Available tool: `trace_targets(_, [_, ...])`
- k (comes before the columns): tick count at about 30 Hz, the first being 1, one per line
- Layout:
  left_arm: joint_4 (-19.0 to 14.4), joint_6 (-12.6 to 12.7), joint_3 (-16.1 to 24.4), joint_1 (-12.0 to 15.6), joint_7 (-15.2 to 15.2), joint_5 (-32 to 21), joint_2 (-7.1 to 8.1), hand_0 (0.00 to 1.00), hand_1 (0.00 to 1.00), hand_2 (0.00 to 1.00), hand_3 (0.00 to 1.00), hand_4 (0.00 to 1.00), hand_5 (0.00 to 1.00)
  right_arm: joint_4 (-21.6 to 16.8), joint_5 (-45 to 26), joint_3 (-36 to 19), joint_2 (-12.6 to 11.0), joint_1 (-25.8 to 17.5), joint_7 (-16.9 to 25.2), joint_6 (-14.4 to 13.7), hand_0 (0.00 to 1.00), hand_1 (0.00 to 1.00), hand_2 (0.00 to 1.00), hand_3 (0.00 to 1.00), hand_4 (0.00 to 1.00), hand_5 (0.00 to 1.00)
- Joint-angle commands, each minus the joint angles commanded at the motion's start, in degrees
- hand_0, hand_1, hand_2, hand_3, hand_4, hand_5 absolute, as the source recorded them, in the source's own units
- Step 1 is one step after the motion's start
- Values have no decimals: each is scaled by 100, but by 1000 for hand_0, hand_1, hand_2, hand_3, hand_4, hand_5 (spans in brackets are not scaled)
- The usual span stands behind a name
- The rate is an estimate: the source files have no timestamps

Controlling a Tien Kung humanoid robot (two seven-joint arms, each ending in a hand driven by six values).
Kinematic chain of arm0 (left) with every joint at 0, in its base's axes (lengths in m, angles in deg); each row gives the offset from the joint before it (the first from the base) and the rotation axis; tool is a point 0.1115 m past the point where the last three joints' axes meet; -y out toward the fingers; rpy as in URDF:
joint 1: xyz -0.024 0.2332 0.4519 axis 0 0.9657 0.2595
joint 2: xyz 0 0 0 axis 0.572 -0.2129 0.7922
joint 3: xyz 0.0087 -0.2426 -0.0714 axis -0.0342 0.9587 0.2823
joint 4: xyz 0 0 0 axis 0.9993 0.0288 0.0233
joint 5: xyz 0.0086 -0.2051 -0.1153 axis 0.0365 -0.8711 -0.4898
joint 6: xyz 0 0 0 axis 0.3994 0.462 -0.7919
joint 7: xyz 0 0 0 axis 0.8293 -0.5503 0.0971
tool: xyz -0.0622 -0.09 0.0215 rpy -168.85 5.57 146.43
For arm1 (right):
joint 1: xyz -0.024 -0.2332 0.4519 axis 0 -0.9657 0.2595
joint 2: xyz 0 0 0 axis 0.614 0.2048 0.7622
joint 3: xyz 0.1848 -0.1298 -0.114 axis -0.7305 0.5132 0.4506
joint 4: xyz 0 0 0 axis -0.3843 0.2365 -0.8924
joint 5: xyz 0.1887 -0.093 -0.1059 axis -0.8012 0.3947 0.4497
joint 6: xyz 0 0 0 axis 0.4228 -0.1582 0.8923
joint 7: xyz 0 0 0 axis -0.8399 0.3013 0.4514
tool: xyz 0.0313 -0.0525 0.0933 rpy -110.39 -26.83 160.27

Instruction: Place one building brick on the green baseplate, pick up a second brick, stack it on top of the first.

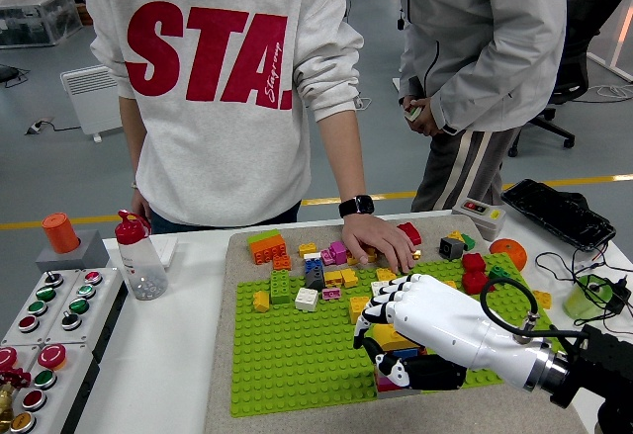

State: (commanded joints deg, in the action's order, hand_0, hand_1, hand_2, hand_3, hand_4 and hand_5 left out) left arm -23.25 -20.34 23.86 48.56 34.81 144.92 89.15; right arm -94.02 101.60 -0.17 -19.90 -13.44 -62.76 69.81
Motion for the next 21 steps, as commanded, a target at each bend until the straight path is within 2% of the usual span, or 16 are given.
trace_targets(7, [0,0,-12,-8,0,-6,0,663,687,689,576,291,998,7,-40,-25,14,-51,26,8,547,585,569,525,307,403])
trace_targets(21, [0,3,-19,-20,1,-4,2,664,687,689,576,291,998,266,-141,-189,21,-250,33,-7,540,578,564,523,306,398])
